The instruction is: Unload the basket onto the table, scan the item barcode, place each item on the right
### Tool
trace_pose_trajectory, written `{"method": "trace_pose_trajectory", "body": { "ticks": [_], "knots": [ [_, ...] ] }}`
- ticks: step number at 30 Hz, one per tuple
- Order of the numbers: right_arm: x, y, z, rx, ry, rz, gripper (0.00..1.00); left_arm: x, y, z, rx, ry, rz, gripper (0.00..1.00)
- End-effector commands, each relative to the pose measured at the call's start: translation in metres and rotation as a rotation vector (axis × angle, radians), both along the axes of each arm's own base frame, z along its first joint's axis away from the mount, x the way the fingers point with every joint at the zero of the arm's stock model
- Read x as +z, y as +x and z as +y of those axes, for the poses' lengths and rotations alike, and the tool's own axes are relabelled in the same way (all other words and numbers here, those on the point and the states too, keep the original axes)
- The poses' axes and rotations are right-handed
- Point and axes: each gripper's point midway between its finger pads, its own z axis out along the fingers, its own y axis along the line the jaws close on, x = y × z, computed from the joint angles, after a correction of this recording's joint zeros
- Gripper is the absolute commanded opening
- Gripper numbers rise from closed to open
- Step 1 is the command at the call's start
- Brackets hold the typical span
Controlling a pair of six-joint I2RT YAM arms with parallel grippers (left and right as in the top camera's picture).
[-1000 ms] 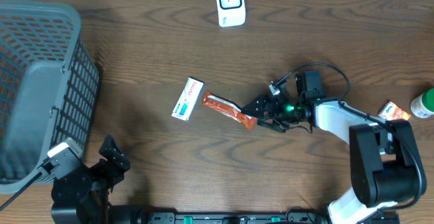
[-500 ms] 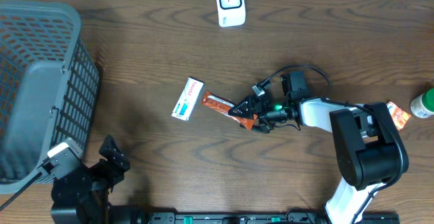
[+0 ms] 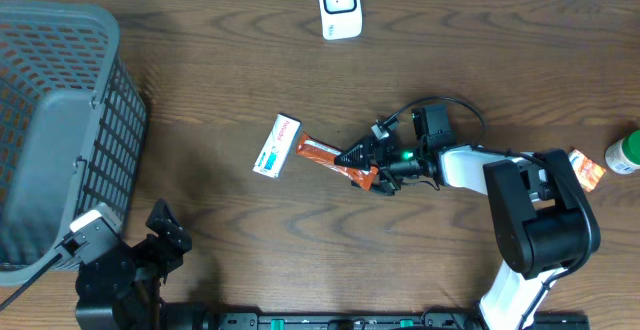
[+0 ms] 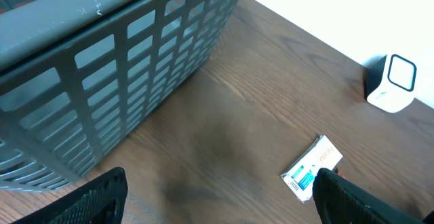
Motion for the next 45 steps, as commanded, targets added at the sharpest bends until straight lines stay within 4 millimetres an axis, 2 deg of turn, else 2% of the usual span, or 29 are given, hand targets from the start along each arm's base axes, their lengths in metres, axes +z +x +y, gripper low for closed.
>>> {"method": "trace_pose_trajectory", "body": {
  "ticks": [1,4,6,8,10,11,12,13,17,21,24,28,32,35,39,45],
  "knots": [
    [-0.110,-0.012,-0.051,-0.162,-0.457,0.105,0.98,0.002,-0.002,0.002,0.014,-0.005,-0.009,0.88],
    [-0.116,-0.014,-0.051,-0.165,-0.456,0.127,0.91,0.002,-0.002,0.002,0.014,-0.005,-0.009,0.88],
    [-0.118,-0.014,-0.050,-0.167,-0.452,0.131,0.81,0.002,-0.002,0.002,0.014,-0.005,-0.009,0.88],
    [-0.119,-0.013,-0.050,-0.167,-0.452,0.130,0.59,0.002,-0.002,0.002,0.014,-0.005,-0.009,0.88],
    [-0.119,-0.012,-0.051,-0.170,-0.460,0.127,0.27,0.002,-0.002,0.002,0.014,-0.005,-0.009,0.88],
    [-0.120,-0.012,-0.051,-0.172,-0.463,0.126,0.15,0.002,-0.002,0.002,0.014,-0.005,-0.009,0.88],
    [-0.120,-0.012,-0.052,-0.173,-0.465,0.125,0.04,0.002,-0.002,0.002,0.014,-0.005,-0.009,0.88],
    [-0.120,-0.012,-0.052,-0.173,-0.466,0.125,0.01,0.002,-0.002,0.002,0.014,-0.005,-0.009,0.88],
    [-0.116,-0.005,-0.047,-0.140,-0.437,0.048,0.01,0.002,-0.002,0.002,0.014,-0.005,-0.009,0.88],
    [-0.102,0.007,-0.037,-0.081,-0.362,-0.091,0.01,0.002,-0.002,0.002,0.014,-0.005,-0.009,0.88],
    [-0.083,0.013,-0.030,-0.005,-0.318,-0.240,0.01,0.002,-0.002,0.002,0.014,-0.005,-0.009,0.88],
    [-0.045,0.015,-0.020,0.130,-0.261,-0.481,0.01,0.002,-0.002,0.002,0.014,-0.005,-0.009,0.88],
    [-0.012,0.005,-0.017,0.241,-0.259,-0.641,0.01,0.002,-0.002,0.002,0.014,-0.005,-0.009,0.88],
    [0.006,-0.006,-0.019,0.297,-0.262,-0.695,0.01,0.002,-0.002,0.002,0.014,-0.005,-0.009,0.88],
    [0.017,-0.029,-0.029,0.384,-0.289,-0.708,0.01,0.002,-0.002,0.002,0.014,-0.005,-0.009,0.88],
    [0.065,-0.045,-0.019,0.431,-0.157,-0.847,0.01,0.002,-0.002,0.002,0.014,-0.005,-0.009,0.88]
  ]
}}
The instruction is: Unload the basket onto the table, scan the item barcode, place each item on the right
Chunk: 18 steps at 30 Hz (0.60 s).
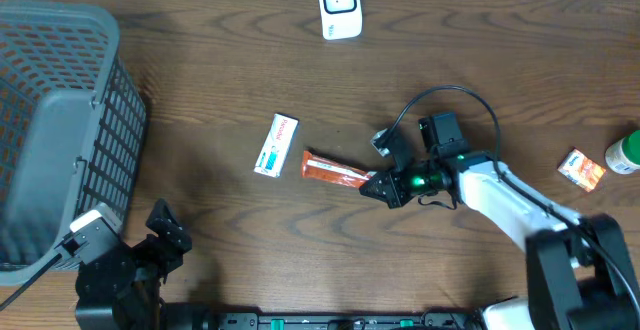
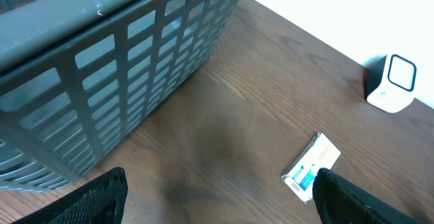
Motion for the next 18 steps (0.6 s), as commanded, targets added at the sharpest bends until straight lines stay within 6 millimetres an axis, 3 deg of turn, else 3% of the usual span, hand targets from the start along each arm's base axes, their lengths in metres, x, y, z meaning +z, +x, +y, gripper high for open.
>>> {"method": "trace_pose_trajectory", "body": {
  "ticks": [1,10,18],
  "knots": [
    [0.040,-0.007,0.010,0.119,0.103,-0.169,0.01,0.002,-0.002,0.002,0.014,-0.005,-0.009,0.88],
    [0.109,-0.022,0.011,0.155,0.192,-0.365,0.01,0.002,-0.002,0.002,0.014,-0.005,-0.009,0.88],
    [0.143,-0.037,0.006,0.159,0.216,-0.472,0.01,0.002,-0.002,0.002,0.014,-0.005,-0.009,0.88]
  ]
}}
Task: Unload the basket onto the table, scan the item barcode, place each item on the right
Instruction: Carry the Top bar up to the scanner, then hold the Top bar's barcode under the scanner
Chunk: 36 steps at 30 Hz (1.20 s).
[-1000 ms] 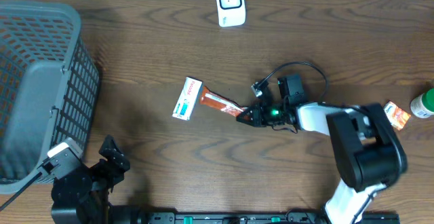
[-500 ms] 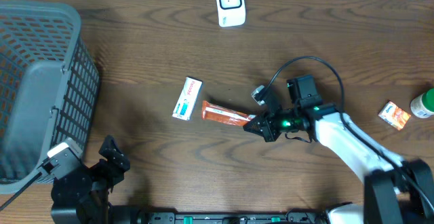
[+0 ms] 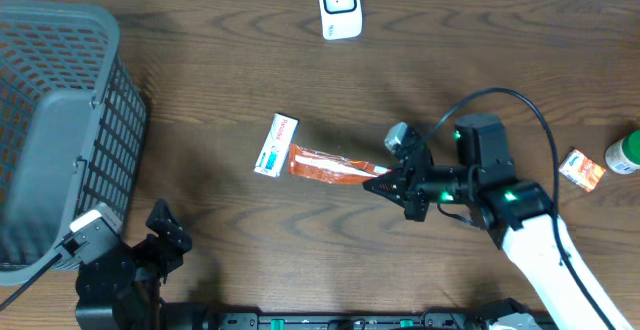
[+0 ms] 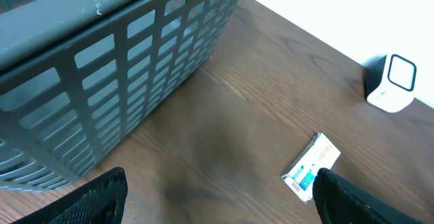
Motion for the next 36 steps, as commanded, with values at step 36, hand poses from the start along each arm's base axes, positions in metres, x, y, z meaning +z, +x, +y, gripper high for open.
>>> {"method": "trace_pose_trajectory", "body": {
  "ticks": [36],
  "knots": [
    [0.013,0.308,-0.066,-0.785,-0.568,-0.450,0.01,0.002,-0.002,0.002,0.014,-0.005,-0.009,0.88]
  ]
}}
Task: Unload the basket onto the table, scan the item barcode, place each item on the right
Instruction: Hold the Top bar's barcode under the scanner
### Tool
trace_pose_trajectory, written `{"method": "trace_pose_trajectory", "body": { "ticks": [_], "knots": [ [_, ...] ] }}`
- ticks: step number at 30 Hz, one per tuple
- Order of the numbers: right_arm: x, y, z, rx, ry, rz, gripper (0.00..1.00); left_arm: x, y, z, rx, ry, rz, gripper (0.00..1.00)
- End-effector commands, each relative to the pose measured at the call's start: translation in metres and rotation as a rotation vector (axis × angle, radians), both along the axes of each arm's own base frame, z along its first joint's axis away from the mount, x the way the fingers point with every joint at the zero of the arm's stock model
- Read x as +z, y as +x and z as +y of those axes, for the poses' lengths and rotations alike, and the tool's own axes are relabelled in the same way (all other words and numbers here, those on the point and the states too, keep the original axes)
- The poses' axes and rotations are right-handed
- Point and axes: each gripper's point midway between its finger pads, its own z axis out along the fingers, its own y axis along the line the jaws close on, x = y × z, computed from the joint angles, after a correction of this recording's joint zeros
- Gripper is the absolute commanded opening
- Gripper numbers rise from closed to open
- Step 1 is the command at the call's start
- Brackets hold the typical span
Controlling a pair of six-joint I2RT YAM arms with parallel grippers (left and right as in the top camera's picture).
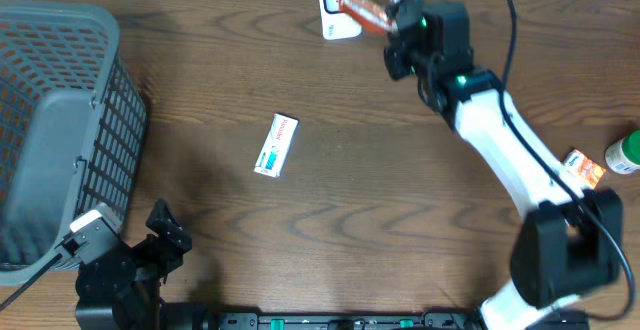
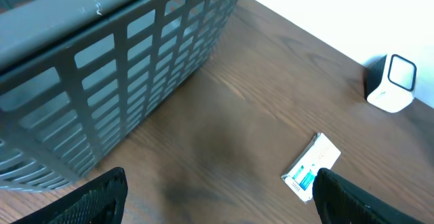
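Note:
An orange snack packet (image 1: 360, 7) hangs in front of the white barcode scanner (image 1: 336, 10) at the table's far edge, overlapping its face in the overhead view. My right gripper (image 1: 390, 16) is shut on the packet's right end, arm stretched far back. My left gripper (image 2: 217, 207) stands open and holds nothing at the near left, its dark fingers (image 2: 91, 198) wide apart. The scanner (image 2: 391, 83) also shows far right in the left wrist view. Which way the barcode faces cannot be told.
A white and teal box (image 1: 277, 145) lies mid-table, and the same box (image 2: 311, 167) shows by my left gripper's right finger. A grey mesh basket (image 1: 60, 120) fills the left side. A small orange packet (image 1: 582, 168) and a green bottle (image 1: 625, 153) sit at the right edge.
My right gripper has gone from mid-table, beside the white box, to the far edge, and it now holds the orange packet up at the scanner. The left arm has not moved.
At first my right gripper was at the orange packet lying mid-table next to the white box. Then it gripped the packet's right end, and later the packet had shifted slightly against the box. Now the packet is off the table at the scanner.

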Motion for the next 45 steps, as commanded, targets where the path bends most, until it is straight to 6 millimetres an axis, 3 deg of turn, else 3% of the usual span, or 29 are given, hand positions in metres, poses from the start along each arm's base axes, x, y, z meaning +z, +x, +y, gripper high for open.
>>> {"method": "trace_pose_trajectory", "body": {
  "ticks": [1,8,14,22,25,29,34,38,42,45],
  "knots": [
    [0.005,0.029,-0.018,-0.089,-0.171,-0.067,0.01,0.002,-0.001,0.002,0.014,-0.004,-0.010,0.88],
    [0.021,0.064,-0.023,-0.153,-0.379,-0.181,0.01,0.002,-0.002,0.002,0.014,-0.004,-0.009,0.88],
    [0.036,0.082,-0.017,-0.199,-0.531,-0.307,0.01,0.002,-0.001,0.002,0.014,-0.005,-0.009,0.88],
    [0.024,0.098,0.000,-0.181,-0.740,-0.407,0.01,0.002,-0.001,0.002,0.014,-0.005,-0.010,0.88],
    [0.013,0.105,0.001,-0.198,-0.807,-0.431,0.01,0.002,-0.002,0.002,0.014,-0.004,-0.009,0.88],
    [-0.028,0.107,0.015,-0.121,-0.902,-0.389,0.01,0.002,-0.002,0.002,0.014,-0.004,-0.009,0.88],
    [-0.095,0.099,0.044,0.013,-1.041,-0.318,0.01,0.002,-0.002,0.002,0.014,-0.004,-0.009,0.88],
    [-0.134,0.080,0.083,0.120,-1.114,-0.299,0.01,0.002,-0.001,0.002,0.014,-0.005,-0.009,0.88],
    [-0.139,0.068,0.113,0.190,-1.098,-0.325,0.01,0.002,-0.001,0.002,0.014,-0.005,-0.009,0.88],
    [-0.138,0.067,0.118,0.204,-1.110,-0.336,0.01,0.002,-0.002,0.002,0.014,-0.004,-0.009,0.88]
  ]
}}
